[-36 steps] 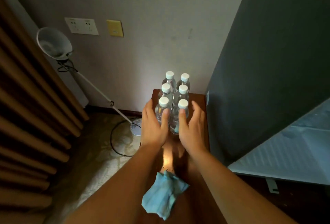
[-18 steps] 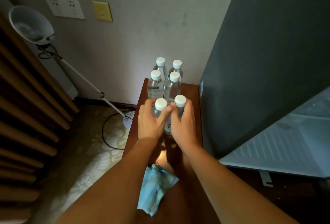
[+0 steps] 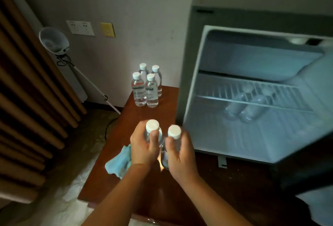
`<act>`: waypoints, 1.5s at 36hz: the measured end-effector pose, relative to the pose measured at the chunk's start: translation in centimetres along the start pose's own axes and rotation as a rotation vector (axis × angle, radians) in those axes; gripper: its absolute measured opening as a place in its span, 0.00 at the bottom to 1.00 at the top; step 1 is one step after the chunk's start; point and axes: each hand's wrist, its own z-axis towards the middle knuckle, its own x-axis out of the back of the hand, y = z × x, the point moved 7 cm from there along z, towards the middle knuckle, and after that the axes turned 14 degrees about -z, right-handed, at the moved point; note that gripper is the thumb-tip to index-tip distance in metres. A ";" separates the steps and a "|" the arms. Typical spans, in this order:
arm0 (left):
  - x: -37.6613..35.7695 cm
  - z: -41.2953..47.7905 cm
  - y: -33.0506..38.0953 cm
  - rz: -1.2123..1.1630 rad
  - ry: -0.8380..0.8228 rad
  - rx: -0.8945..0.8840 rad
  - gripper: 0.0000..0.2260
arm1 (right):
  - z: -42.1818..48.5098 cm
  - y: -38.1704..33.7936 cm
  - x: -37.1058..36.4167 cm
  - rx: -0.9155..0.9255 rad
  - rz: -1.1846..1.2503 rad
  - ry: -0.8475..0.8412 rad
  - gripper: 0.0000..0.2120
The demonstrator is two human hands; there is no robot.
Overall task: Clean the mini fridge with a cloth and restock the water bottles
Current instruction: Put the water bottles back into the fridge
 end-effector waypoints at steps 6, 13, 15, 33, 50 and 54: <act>-6.9 -2.7 2.7 -0.075 -0.054 -0.046 0.24 | -0.1 2.8 7.3 -0.006 -0.032 0.116 0.12; -13.8 -3.6 2.3 -0.073 -0.141 -0.037 0.19 | 2.6 6.0 12.1 0.001 -0.047 0.229 0.22; -15.4 -3.1 1.1 -0.097 -0.142 0.000 0.18 | 4.0 7.0 12.5 0.011 -0.056 0.254 0.23; -22.1 4.4 -7.3 -0.171 -0.042 0.123 0.06 | 14.5 12.6 9.4 0.096 -0.089 0.416 0.20; -24.9 7.9 -9.6 -0.247 0.033 0.242 0.29 | 19.1 14.0 8.5 0.152 -0.119 0.469 0.23; -25.0 7.9 -9.7 -0.216 -0.022 0.247 0.27 | 18.7 13.7 8.6 0.192 -0.153 0.511 0.21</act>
